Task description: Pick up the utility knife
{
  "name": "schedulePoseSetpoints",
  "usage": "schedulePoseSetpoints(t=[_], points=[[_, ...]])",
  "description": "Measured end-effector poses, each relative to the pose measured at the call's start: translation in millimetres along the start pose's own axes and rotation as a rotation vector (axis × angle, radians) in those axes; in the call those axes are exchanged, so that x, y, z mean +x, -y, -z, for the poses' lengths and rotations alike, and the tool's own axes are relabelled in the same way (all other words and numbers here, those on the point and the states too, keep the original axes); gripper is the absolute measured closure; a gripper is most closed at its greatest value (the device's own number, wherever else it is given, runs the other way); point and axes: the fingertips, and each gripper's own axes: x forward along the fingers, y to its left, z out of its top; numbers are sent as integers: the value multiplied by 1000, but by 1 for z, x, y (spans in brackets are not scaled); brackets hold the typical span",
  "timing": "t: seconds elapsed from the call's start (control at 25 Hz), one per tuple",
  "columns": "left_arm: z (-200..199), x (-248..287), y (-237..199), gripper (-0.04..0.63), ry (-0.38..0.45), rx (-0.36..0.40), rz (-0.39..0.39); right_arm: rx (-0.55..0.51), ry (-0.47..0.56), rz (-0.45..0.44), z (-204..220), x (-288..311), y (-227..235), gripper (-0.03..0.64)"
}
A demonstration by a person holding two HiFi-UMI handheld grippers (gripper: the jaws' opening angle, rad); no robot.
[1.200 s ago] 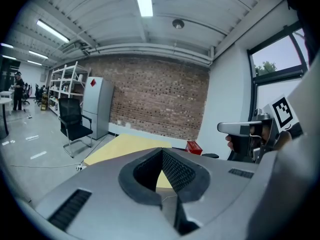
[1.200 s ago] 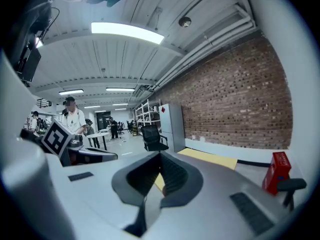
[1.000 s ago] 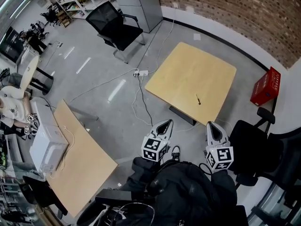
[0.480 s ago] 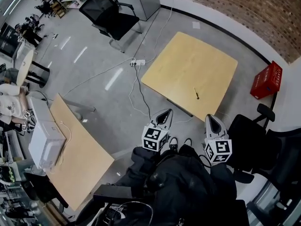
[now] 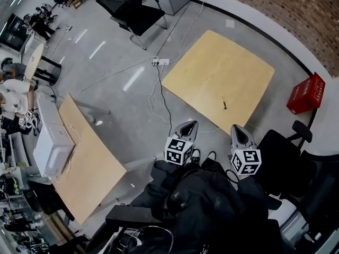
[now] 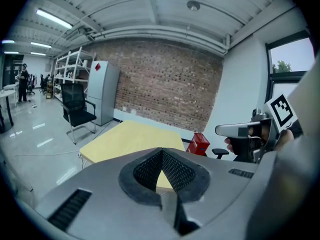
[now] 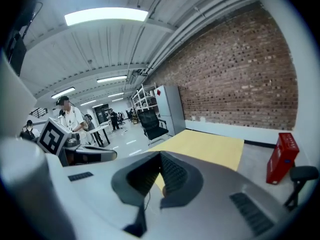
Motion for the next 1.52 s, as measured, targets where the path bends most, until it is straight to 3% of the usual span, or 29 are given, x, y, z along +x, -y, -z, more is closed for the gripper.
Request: schedulePoseSetpoints(t=[0.56, 1.52], points=[[80, 33, -27, 594, -182, -107, -27, 37, -225, -64, 85, 75, 22, 614], [151, 25, -71, 594, -306, -235, -85, -4, -465, -13, 152, 180, 71, 604]])
